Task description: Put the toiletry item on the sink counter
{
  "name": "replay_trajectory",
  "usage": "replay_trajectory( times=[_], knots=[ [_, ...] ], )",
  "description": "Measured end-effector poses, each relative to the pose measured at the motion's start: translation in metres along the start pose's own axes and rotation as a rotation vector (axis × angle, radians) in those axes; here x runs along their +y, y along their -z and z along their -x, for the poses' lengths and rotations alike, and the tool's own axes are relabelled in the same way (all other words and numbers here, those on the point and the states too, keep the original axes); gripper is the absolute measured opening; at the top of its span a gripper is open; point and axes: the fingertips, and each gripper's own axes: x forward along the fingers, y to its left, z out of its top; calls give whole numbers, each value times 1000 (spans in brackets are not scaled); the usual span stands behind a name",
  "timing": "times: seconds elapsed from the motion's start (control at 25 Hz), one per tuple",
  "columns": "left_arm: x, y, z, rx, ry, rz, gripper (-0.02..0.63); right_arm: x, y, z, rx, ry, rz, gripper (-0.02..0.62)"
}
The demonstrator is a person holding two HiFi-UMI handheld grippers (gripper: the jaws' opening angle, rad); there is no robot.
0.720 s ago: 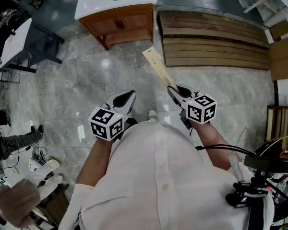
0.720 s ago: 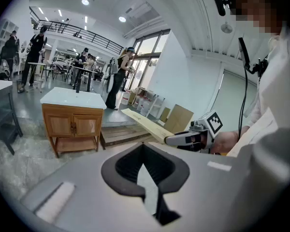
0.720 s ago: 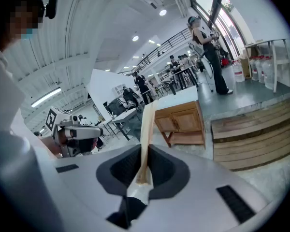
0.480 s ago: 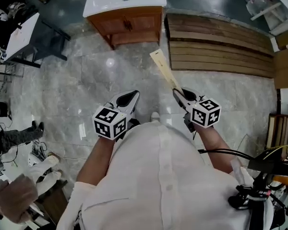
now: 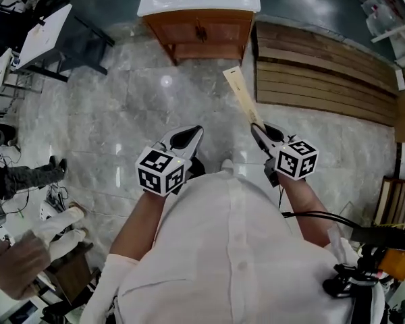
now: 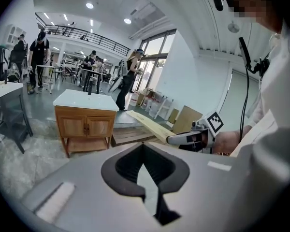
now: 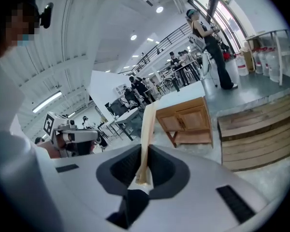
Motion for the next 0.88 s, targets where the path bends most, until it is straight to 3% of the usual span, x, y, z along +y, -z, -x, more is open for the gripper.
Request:
replay_trajectory(
  times=[0.36, 0.88],
  knots=[
    [116, -26, 18, -33, -14, 51, -2, 16, -42, -109, 17, 14, 9, 39],
    [313, -98, 50, -9, 72, -16, -2, 51, -153, -321, -69, 108, -77, 38]
  ],
)
